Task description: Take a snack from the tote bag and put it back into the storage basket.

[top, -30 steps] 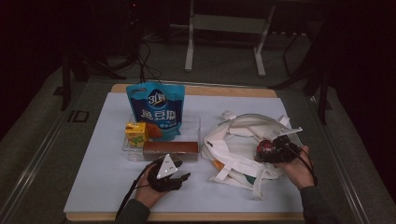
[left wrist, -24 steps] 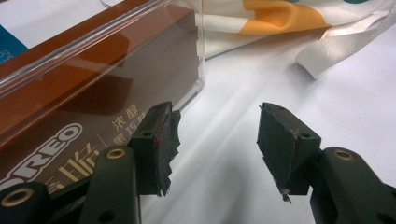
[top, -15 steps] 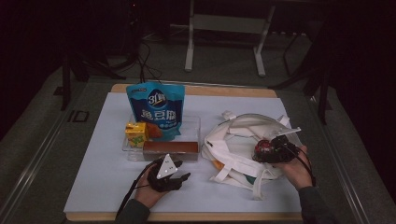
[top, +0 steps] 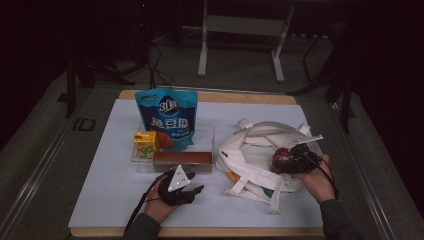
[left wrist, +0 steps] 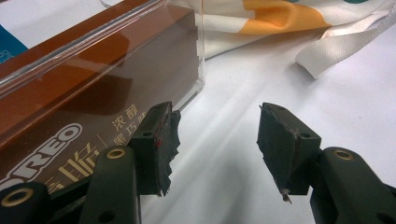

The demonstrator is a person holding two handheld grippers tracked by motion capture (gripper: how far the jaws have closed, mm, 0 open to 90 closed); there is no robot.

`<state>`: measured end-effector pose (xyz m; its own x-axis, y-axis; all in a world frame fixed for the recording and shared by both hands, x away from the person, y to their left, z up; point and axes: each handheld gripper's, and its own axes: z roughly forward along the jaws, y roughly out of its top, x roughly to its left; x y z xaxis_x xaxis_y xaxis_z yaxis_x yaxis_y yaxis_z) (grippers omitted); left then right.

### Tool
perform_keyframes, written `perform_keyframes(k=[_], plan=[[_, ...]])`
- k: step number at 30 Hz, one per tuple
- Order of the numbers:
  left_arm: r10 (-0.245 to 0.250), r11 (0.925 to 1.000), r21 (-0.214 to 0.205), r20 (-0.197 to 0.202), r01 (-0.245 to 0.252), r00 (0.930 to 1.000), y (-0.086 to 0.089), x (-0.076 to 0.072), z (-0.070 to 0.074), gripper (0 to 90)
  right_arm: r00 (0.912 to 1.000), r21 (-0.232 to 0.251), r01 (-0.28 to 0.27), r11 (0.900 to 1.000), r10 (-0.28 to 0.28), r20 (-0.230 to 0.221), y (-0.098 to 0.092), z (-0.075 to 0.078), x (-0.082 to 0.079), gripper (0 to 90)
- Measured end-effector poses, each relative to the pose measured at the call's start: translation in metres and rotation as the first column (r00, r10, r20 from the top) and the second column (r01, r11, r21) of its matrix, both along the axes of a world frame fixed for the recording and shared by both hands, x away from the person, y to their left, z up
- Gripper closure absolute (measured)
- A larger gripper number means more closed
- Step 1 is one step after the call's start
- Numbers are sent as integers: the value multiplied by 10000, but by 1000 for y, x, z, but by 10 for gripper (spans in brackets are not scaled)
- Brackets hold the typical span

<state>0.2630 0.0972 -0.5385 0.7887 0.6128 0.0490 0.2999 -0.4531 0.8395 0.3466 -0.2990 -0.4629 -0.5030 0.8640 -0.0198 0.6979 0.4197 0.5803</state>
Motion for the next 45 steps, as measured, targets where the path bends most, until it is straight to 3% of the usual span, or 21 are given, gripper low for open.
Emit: perform_keyframes(k=[17,45], plan=[[6,10000,4,6,-6,10000,0,0,0,461,9999,212,-63,9998,61,124,11,15,-4,255],[-3,10000,-13,8,3,10000,0,0,0,460,9962,433,-720,9965,697,513,33,40,-11,256]])
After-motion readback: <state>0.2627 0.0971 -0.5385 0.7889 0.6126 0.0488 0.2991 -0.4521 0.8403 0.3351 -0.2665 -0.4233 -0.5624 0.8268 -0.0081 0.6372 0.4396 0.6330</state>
